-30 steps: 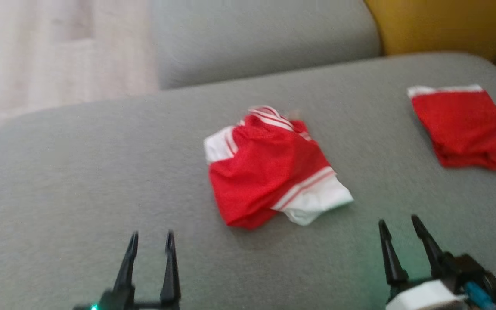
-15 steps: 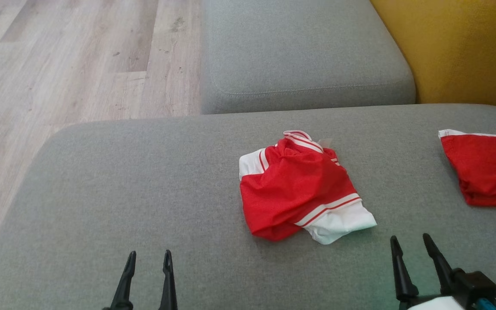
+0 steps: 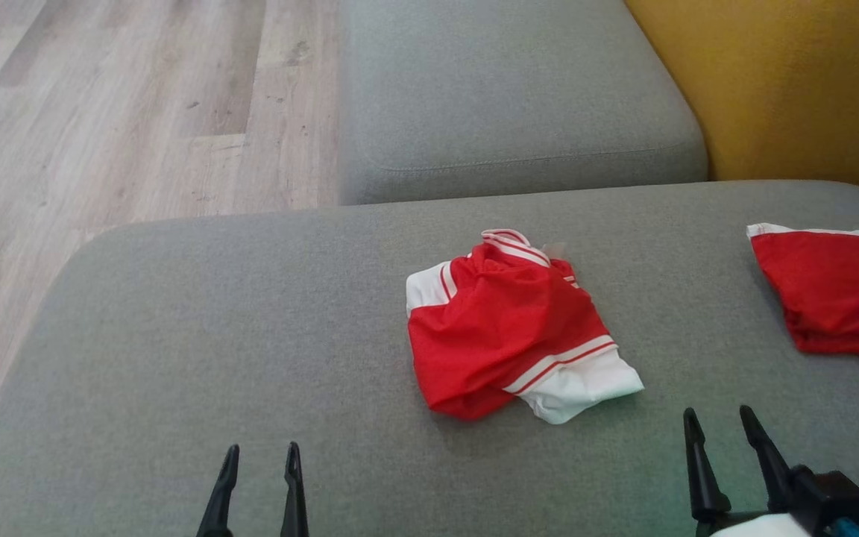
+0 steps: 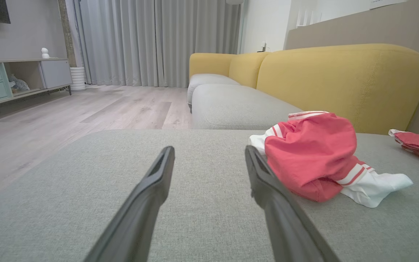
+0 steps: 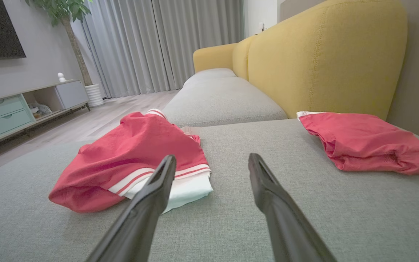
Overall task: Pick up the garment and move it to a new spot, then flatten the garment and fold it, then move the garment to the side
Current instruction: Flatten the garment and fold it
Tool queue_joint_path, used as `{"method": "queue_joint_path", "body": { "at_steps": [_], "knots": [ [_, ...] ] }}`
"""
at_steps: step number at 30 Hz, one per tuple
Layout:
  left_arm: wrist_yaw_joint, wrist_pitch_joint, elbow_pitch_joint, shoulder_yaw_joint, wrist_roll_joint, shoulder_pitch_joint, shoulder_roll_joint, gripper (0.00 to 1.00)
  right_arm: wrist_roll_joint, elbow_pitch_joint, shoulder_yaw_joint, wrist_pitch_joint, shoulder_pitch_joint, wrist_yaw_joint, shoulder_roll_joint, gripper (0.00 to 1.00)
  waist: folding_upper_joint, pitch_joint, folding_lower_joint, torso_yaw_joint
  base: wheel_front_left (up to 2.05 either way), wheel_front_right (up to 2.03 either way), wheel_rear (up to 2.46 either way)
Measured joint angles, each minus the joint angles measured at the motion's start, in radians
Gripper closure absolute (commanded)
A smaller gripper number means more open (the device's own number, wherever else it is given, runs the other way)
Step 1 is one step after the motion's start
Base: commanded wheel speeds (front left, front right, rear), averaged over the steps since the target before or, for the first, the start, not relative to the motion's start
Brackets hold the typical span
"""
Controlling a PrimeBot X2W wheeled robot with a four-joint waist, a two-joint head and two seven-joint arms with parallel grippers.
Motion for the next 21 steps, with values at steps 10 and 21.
{"method": "queue_joint_path", "body": {
  "at_steps": [10,21],
  "knots": [
    [0.0,0.0,0.033,-0.062,-0.06,-0.007,0.0,0.0,-0.011,-0.002,0.007,0.0,0.0,0.0,0.0,0.0,0.0,0.013,0.0,-0.051,0.0,0.0,0.0],
    [-0.053,0.002,0.25,-0.467,-0.185,-0.415,-0.002,0.0,-0.045,0.007,0.062,0.0,-0.033,0.0,0.0,0.0,0.0,0.096,0.0001,-0.214,0.0,0.0,0.0]
  ]
}}
